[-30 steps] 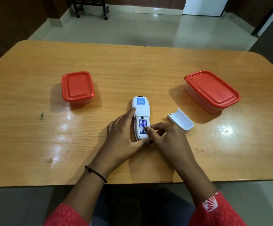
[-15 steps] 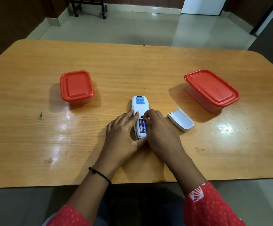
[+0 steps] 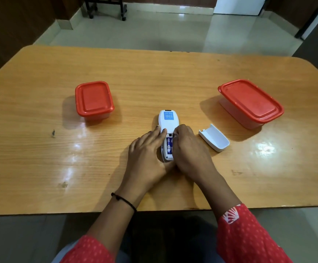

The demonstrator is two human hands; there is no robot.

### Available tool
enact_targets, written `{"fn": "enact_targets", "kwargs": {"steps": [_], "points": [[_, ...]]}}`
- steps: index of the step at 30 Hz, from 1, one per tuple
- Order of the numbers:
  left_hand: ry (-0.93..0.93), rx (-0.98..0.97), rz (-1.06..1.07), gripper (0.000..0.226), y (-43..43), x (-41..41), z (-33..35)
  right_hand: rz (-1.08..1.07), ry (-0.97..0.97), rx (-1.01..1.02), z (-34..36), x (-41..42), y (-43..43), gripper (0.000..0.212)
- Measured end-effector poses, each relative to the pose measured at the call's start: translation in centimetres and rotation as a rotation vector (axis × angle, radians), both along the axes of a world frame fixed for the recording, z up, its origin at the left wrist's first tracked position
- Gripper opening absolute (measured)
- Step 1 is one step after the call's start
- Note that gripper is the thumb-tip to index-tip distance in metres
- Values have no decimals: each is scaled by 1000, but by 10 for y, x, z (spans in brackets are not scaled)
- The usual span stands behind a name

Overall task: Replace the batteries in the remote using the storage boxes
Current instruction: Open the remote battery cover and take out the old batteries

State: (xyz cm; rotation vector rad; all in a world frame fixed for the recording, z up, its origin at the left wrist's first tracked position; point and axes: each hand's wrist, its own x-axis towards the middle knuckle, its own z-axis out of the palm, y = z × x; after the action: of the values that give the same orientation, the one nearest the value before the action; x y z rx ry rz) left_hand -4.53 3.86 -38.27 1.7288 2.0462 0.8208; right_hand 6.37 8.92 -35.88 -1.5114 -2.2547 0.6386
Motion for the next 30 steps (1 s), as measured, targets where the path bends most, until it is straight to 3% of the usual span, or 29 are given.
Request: {"fn": "enact_targets", "kwargs": {"steps": [4,8,12,18,30], "points": [[-3,-31,-23,80,0,-2,0,27,72,22,-1,-2,-8,20],[-1,-20,1,82,0,1,0,-24,211,41,-4,9,-2,18],[0,-29,-6,79,1,0,0,-10,159,79,-1,9,-1,24],[4,-27,-7,79,0,-1,-1,34,-46,88,2,-2,-2,14],[-7,-18,-2,83,-1,0,0,42,-1,4,3,-9,5,12]]}}
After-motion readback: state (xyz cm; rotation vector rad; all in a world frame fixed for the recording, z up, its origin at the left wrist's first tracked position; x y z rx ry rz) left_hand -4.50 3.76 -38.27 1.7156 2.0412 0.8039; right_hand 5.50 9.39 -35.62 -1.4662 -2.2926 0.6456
